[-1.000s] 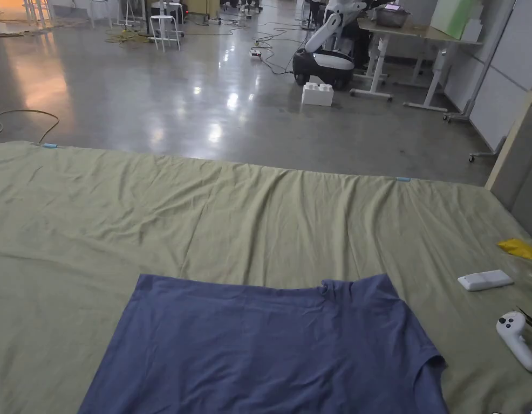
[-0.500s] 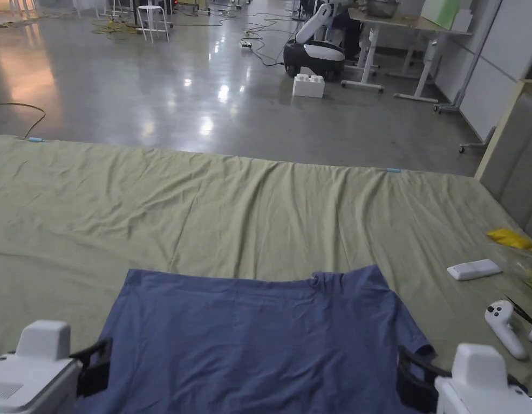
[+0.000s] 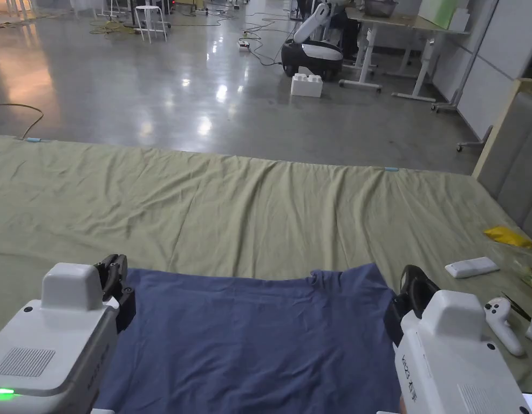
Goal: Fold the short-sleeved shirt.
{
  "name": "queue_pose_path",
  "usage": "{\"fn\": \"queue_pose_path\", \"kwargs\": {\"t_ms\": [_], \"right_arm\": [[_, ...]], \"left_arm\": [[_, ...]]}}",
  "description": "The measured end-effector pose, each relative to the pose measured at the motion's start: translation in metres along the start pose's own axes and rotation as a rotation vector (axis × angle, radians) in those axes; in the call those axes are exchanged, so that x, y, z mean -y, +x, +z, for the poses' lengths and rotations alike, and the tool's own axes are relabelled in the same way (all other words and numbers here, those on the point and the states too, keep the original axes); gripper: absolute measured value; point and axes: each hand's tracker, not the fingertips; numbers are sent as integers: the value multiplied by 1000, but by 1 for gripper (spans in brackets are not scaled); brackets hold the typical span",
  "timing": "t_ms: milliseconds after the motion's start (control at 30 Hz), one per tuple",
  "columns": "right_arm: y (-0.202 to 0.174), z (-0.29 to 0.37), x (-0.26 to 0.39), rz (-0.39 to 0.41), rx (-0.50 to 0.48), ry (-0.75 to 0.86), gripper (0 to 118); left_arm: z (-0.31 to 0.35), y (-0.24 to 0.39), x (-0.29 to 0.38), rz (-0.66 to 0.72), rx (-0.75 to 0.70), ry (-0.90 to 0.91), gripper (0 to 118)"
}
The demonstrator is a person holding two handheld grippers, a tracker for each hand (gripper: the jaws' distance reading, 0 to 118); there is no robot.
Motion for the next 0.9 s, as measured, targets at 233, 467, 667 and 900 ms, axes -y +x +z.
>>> {"fn": "queue_pose_path", "kwargs": {"t_ms": [233,467,667,900], "right_arm": [[-5,1,-1,-3,-15,-1,3],[-4,0,11,49,-48,-73,3],[-5,-4,32,38,-62,-152,3],[-13,-5,47,37,-80,-214,3]], "left_arm": [[-5,-18,15,-6,32,-106,4],[22,-54,57,-57,63,-436,4],[50,-88,92,-20,-5,-701,60],[44,-104,122,80,-91,-833,82]]}}
